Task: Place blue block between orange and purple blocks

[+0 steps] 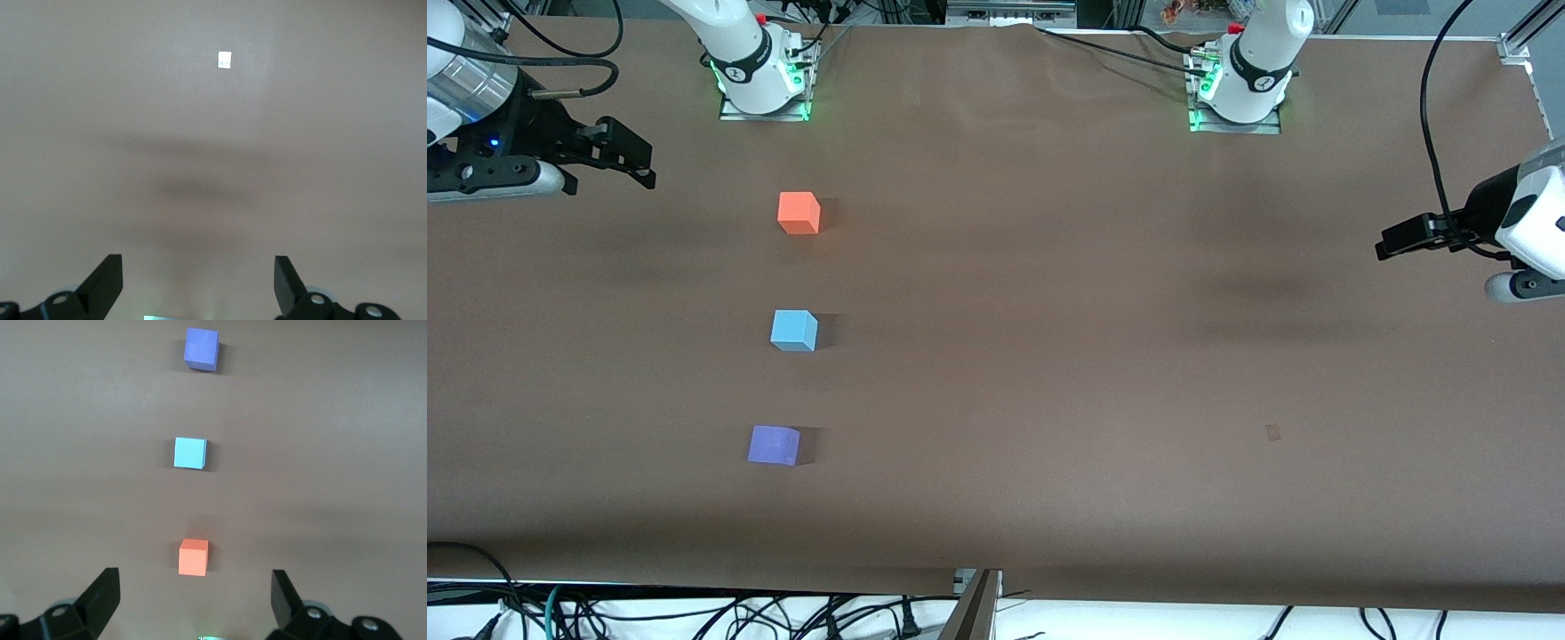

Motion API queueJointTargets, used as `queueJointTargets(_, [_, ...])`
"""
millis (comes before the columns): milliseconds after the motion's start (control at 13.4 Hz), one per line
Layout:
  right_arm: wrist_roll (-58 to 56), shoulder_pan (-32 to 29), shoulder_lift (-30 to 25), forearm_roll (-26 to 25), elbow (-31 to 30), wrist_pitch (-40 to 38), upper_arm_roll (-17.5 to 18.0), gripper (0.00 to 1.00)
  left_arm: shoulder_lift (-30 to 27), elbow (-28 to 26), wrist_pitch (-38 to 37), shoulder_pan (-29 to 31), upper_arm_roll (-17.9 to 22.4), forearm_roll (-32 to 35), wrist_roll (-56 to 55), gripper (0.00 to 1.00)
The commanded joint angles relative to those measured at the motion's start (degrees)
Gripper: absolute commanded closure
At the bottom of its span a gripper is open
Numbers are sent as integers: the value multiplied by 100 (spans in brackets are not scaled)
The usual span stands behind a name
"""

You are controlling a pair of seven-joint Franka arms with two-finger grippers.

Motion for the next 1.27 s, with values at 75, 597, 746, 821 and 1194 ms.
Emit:
queueJointTargets(75, [-86, -31, 103, -77, 237, 38, -2, 0, 87, 170, -45, 34, -16, 123, 137, 0])
queueJointTargets(597, [-26, -5, 332, -393, 352, 46, 33, 0, 87, 161, -45, 34, -25, 123, 137, 0])
queueJointTargets(746, [18, -5, 332, -376, 378, 38, 33, 0, 87, 170, -45, 35, -25, 123, 137, 0])
queueJointTargets(821, [106, -5, 332, -341, 378, 46, 33, 0, 87, 170, -45, 43, -25, 123, 137, 0])
queueJointTargets(1194, [124, -22, 385, -350, 378, 55, 15, 0, 105, 170, -45, 43, -25, 123, 137, 0])
